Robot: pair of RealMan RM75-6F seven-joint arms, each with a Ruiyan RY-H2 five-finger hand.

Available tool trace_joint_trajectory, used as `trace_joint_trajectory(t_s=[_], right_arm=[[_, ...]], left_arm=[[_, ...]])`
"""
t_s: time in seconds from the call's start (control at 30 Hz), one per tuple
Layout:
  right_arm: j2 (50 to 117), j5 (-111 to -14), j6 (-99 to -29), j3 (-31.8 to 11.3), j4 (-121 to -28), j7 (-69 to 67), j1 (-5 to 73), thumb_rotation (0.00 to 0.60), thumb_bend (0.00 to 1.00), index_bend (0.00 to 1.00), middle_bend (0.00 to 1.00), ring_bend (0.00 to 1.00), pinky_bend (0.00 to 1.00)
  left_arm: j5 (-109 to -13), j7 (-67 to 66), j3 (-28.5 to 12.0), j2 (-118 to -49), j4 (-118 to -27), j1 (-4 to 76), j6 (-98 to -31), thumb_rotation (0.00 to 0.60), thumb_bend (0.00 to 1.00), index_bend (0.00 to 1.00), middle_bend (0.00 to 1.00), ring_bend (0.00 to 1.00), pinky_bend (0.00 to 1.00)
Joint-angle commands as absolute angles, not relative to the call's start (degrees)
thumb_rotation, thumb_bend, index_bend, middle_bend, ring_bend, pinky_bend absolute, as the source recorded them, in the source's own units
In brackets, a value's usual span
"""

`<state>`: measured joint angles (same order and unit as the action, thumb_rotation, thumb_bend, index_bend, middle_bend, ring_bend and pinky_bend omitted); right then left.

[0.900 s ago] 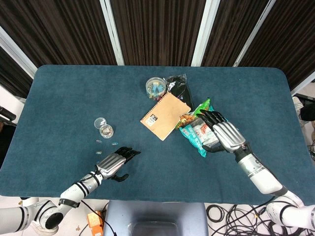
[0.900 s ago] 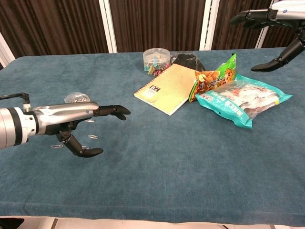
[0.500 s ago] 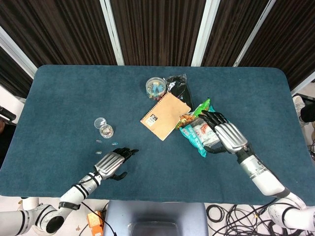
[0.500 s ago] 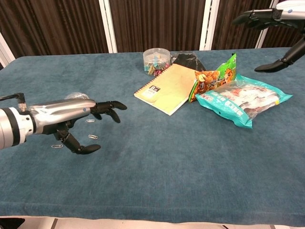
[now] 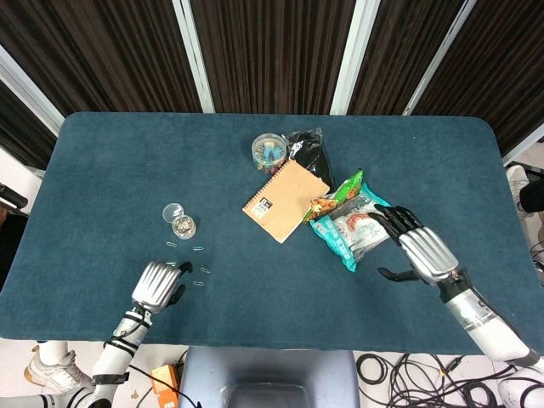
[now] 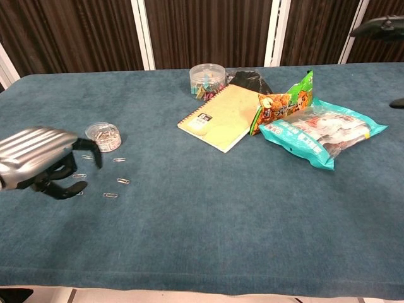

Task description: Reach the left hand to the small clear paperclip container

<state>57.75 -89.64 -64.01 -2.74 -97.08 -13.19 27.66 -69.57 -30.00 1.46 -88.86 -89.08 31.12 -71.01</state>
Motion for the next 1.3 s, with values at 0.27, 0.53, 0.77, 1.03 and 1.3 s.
trace_joint_trajectory(t_s=[0.27,0.53,0.77,1.03,1.3], right_arm=[[58.03,-91.71,-64.74,-1.05,-95.34,-14.72,26.66,0.600,0.16,0.00,0.00,0.00,0.00],[58.47,-91.08,-64.31,-1.08,-94.52,-15.75,26.64,0.600,0.16,0.00,0.00,0.00,0.00],[58.50,-91.38,-63.01,-0.65,-94.05,-17.32,27.16,0.600,0.16,0.00,0.00,0.00,0.00],[58.53,-90.81,-62.53,-0.68,-93.78,-17.65,27.24,0.600,0.16,0.00,0.00,0.00,0.00],[58.50,-90.74,-62.45,-0.63,-93.74,-17.81,27.21,0.600,0.16,0.00,0.00,0.00,0.00]], left_arm=[[-67.68,-28.24,0.18,-91.71,-83.30,28.66,-70.79,0.600,0.39,0.52,1.00,1.00,1.00],[-63.83,-26.43,-1.95,-91.17,-85.05,29.12,-65.43,0.600,0.38,0.48,1.00,1.00,1.00],[-59.58,-27.98,-3.75,-90.23,-85.52,30.35,-62.08,0.600,0.38,0.44,1.00,1.00,1.00],[-59.38,-27.64,-3.75,-90.00,-85.00,30.38,-61.13,0.600,0.38,0.49,1.00,1.00,1.00],[-58.80,-27.59,-4.05,-90.23,-84.49,30.56,-60.48,0.600,0.38,0.51,1.00,1.00,1.00]])
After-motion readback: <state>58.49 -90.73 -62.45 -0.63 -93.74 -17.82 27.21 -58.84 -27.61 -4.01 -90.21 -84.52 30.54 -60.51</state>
